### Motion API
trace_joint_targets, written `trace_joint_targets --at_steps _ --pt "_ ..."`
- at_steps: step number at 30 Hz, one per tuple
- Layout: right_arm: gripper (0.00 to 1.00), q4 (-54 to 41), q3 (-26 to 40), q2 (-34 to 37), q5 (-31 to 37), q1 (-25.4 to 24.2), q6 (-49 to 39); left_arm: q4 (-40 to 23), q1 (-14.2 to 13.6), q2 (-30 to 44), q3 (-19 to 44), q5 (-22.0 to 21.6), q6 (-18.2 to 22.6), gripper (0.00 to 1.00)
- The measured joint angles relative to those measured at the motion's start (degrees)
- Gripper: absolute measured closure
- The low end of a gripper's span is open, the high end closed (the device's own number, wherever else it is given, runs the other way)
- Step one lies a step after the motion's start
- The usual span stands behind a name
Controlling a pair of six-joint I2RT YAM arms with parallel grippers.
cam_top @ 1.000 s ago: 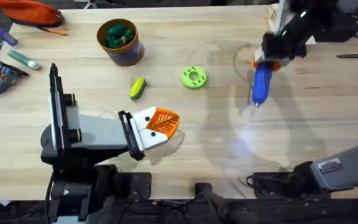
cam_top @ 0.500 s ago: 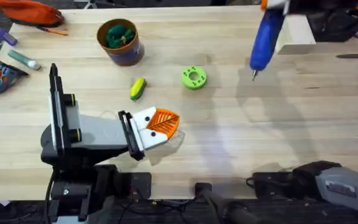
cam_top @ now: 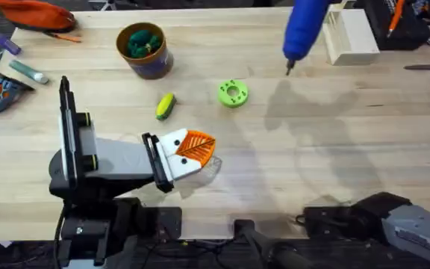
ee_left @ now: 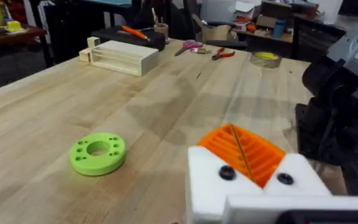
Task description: Pick up the gripper from the table and insert it into the empty holder that is missing its gripper. Then pick up a screw, insert it into the mounting hole, and use the screwdriver to tighten it. Finally, clean up the table by picking up the vegetable and placing it into the bucket.
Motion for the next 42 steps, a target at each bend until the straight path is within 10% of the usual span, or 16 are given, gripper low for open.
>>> trace_joint_targets --at_steps 22,42 --pt "0.975 20.4 -7.2 0.0 -31.7 0.1 -16.0 0.0 0.0 0.0 0.0 0.0 0.0 0.986" --pt "0.975 53.4 -19.3 7.3 -50.0 0.1 -6.6 0.0 0.0 0.0 0.0 0.0 0.0 0.986"
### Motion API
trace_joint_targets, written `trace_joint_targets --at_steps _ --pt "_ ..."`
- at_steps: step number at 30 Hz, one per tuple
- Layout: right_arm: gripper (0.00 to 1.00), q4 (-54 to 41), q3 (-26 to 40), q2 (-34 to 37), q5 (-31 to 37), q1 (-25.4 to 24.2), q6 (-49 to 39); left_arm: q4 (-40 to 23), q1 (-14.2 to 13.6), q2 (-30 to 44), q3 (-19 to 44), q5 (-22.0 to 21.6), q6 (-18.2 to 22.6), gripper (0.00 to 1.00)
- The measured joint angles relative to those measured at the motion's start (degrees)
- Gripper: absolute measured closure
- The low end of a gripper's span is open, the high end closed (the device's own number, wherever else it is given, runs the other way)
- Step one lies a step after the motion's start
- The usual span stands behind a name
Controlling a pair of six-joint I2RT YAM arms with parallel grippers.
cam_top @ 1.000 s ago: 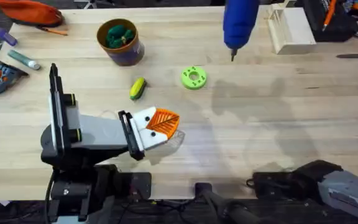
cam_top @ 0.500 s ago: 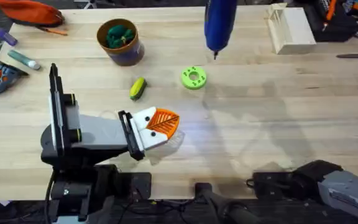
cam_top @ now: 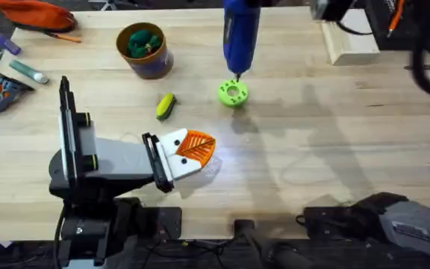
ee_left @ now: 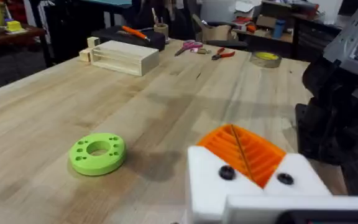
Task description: Pick up the gripper from the table and insert it into the empty holder that is missing its gripper. Then pick up a screw, insert it into the mounting hole, and use the screwdriver to tighten it. Finally, clean up the table by picking up the vegetable and placing it into the bucket.
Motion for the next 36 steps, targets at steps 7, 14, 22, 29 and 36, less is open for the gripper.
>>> trace_joint_targets --at_steps 7,14,22,29,36 --pt "0.975 1.5 0.0 4.6 -7.0 0.0 0.4 0.0 0.0 0.0 0.0 0.0 0.0 0.986" --pt "0.975 1.7 -1.1 7.3 -11.5 -1.2 -2.1 0.0 0.0 0.0 0.0 0.0 0.0 0.986" --pt "0.975 1.7 -4.6 7.3 -12.4 -3.2 -4.8 0.0 0.0 0.0 0.0 0.0 0.0 0.986" --pt "0.975 10.0 -5.0 7.4 -14.2 -3.1 -4.8 0.0 0.0 0.0 0.0 0.0 0.0 0.986" --pt "0.975 10.5 -5.0 7.4 -14.1 -2.0 -4.4 0.0 0.0 0.0 0.0 0.0 0.0 0.986"
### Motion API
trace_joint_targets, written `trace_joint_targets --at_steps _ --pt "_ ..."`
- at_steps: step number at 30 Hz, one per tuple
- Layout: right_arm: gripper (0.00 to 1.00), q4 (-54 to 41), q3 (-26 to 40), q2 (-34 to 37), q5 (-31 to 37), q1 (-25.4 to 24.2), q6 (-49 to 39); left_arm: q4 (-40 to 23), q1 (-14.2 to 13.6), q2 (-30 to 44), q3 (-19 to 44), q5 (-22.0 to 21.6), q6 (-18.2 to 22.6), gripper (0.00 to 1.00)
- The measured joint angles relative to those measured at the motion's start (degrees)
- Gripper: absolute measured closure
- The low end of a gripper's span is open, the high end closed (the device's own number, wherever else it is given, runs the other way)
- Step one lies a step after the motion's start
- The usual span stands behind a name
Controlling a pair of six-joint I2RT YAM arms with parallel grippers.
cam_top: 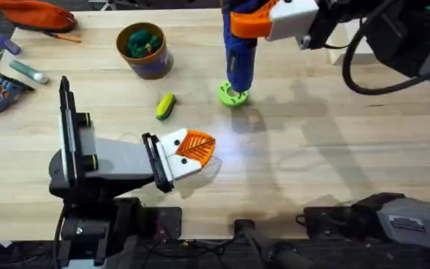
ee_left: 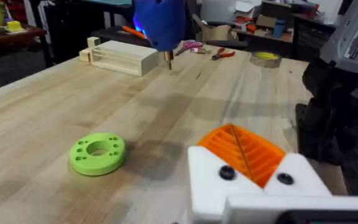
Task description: Pick up the gripper from the table and insert it into the empty holder that is missing its gripper. Then pick up a screw, insert it into the mounting hole, and use the screwdriver to tighten it. Finally, clean up the table by picking up the vegetable and placing it into the bucket.
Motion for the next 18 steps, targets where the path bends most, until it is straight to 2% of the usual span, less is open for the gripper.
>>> trace_joint_targets --at_steps 18 --pt "0.975 0.2 0.0 0.1 1.7 1.1 0.4 0.0 0.0 0.0 0.0 0.0 0.0 0.986"
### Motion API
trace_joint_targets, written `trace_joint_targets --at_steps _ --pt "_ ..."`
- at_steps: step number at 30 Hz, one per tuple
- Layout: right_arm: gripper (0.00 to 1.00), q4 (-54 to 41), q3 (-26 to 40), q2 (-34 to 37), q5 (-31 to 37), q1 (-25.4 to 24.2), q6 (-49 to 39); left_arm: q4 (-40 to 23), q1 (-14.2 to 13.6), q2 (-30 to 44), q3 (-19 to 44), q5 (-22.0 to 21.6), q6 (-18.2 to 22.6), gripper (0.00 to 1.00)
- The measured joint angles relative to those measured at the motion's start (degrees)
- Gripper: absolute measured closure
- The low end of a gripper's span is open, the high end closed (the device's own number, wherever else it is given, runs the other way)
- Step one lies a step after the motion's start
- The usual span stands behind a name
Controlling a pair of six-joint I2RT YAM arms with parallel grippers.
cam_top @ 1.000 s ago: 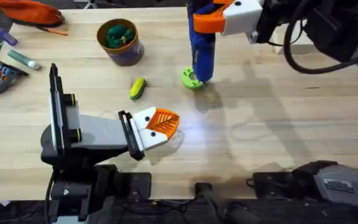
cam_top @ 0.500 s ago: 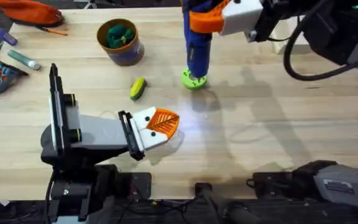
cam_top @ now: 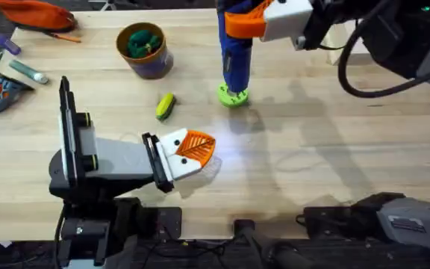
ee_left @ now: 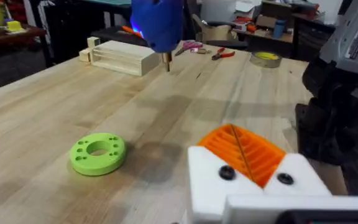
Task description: Pick up the gripper from the table and insert it into the empty holder that is missing its gripper. Then pick up a screw, insert it into the mounting hole, and use the screwdriver to tighten it. Finally, clean up the table by picking up the vegetable and placing it into the bucket.
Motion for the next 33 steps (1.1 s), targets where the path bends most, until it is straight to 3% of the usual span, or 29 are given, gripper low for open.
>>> trace_joint_targets --at_steps 18,25,33 --pt "0.975 3.3 0.0 0.0 1.0 1.5 2.4 0.0 0.0 0.0 0.0 0.0 0.0 0.986" --pt "0.975 12.5 -1.7 0.0 2.5 2.0 5.9 0.0 0.0 0.0 0.0 0.0 0.0 0.986" --pt "0.975 16.3 -3.6 0.0 4.6 3.1 9.7 0.0 0.0 0.0 0.0 0.0 0.0 0.986"
